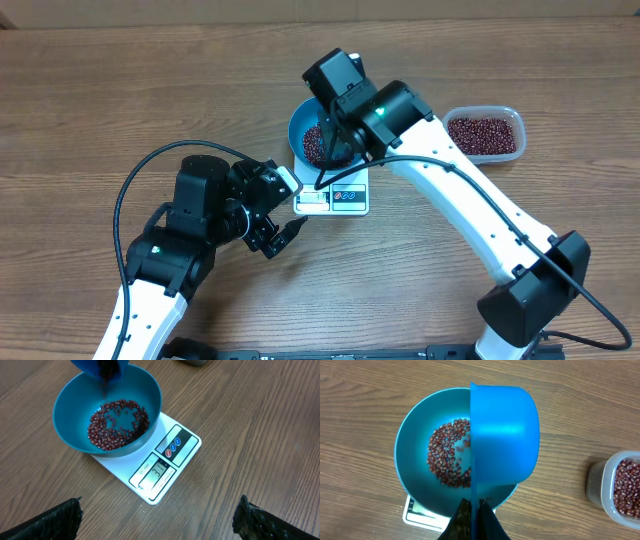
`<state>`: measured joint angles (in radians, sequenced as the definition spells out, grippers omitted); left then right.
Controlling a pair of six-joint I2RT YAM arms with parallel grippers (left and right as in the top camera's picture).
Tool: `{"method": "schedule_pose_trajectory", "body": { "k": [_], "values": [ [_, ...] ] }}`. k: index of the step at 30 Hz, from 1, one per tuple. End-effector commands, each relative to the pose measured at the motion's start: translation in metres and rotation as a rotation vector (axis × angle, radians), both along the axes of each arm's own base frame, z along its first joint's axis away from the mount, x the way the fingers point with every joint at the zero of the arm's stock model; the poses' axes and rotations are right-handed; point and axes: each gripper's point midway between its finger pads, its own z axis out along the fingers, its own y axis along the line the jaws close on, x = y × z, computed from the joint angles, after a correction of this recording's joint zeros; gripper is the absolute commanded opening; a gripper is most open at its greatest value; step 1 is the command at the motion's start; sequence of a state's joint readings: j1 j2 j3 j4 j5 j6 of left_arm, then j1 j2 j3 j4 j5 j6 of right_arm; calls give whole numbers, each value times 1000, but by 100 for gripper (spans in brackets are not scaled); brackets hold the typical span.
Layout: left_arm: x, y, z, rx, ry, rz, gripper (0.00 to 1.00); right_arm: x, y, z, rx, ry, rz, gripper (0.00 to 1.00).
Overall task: Scoop item into bowl and weigh 150g on scale
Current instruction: 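Tip the scoop with the right gripper to pour beans into the bowl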
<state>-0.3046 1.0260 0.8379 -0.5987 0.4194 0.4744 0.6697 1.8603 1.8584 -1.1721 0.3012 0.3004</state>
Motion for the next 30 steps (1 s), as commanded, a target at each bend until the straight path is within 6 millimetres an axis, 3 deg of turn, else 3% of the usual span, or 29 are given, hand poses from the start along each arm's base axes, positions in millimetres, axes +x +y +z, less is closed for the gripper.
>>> {"method": "schedule_pose_trajectory", "body": {
  "k": [1, 12, 30],
  "values": [
    [-1, 0, -2, -12, 12, -1, 100, -4, 0, 1, -26, -19, -29, 4],
    [-1, 0, -2, -12, 12, -1, 99, -8, -7, 1, -71, -29, -65, 4],
    [-1, 0, -2, -12, 12, -1, 100, -11, -1, 3, -83, -53, -72, 4]
  ]
}}
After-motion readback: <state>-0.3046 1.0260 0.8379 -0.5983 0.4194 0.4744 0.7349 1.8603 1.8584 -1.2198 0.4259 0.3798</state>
